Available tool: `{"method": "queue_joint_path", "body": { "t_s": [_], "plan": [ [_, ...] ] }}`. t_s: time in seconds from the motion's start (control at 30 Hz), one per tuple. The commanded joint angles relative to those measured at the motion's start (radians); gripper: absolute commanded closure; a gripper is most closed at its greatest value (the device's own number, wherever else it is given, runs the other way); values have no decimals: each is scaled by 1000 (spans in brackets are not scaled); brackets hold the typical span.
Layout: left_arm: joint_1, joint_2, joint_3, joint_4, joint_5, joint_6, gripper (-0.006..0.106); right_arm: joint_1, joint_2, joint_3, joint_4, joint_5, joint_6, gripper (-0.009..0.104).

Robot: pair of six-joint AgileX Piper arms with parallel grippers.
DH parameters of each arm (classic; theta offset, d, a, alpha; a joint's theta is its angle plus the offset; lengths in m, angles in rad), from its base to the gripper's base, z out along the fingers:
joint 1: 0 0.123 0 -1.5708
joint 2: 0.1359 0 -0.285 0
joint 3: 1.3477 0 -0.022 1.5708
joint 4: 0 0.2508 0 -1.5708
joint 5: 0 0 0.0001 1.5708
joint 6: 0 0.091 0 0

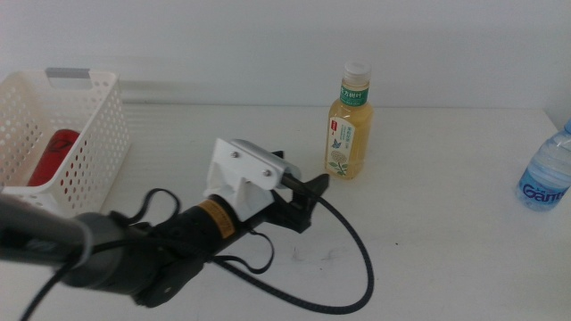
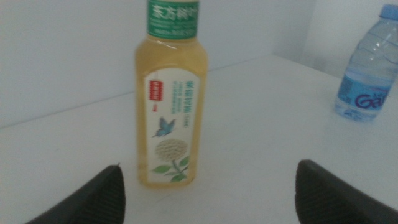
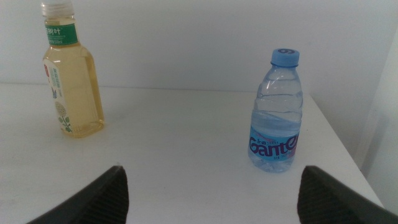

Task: Use arms to grab the bottles and put them into the dustbin to the left of the table.

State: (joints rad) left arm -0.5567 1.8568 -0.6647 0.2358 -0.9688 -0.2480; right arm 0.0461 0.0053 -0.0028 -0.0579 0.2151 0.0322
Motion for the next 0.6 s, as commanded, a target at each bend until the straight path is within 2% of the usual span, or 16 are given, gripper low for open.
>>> {"method": "queue_joint_path", "body": {
  "t_s": [0.0, 0.57],
  "plan": [
    [-2, 39, -38, 27, -45, -19, 7, -7, -5, 3, -11, -13, -4, 7],
    [-2, 219, -359, 7, 217, -21, 7, -7, -5, 3, -11, -13, -4, 7]
  ]
}}
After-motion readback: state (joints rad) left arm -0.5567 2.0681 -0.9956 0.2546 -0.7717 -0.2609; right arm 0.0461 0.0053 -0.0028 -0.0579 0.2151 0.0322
